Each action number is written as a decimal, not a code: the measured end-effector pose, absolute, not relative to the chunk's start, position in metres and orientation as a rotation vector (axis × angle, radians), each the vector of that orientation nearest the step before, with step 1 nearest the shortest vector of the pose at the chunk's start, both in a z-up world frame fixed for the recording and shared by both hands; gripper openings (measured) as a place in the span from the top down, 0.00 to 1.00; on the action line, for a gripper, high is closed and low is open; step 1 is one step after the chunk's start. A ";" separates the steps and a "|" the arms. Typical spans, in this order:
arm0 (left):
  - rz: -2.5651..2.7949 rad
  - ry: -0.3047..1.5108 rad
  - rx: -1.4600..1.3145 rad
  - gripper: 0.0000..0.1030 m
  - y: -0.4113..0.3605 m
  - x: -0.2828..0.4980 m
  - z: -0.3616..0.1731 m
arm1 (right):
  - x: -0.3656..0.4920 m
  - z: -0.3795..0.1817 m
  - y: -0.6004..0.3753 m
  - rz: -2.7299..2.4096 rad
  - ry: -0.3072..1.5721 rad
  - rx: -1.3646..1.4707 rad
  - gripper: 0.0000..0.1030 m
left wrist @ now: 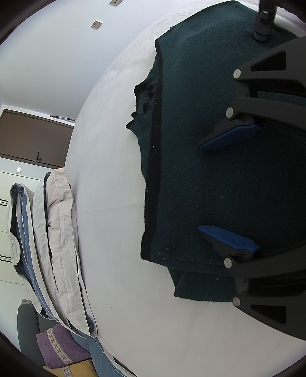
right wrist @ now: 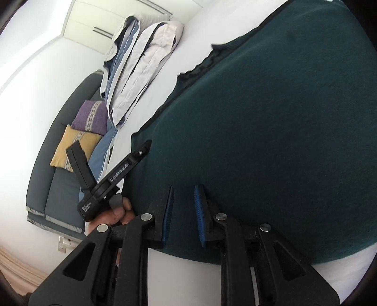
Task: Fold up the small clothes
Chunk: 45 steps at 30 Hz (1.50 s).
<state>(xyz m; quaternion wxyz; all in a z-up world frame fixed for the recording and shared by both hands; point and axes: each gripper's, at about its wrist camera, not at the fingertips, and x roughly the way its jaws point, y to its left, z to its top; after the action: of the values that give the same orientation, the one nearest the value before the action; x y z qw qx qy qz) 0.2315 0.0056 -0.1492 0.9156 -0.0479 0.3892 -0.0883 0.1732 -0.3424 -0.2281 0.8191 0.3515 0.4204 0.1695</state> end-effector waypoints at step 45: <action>-0.198 0.917 -0.045 0.49 -0.015 0.126 -0.147 | 0.140 -0.211 -0.386 0.259 0.773 0.851 0.22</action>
<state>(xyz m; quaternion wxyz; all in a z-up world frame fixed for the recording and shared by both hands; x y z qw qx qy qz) 0.1263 -0.0151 -0.1470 0.8918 -0.0217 0.4416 -0.0956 0.1403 -0.3863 -0.2115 0.8313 0.4014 0.3645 0.1224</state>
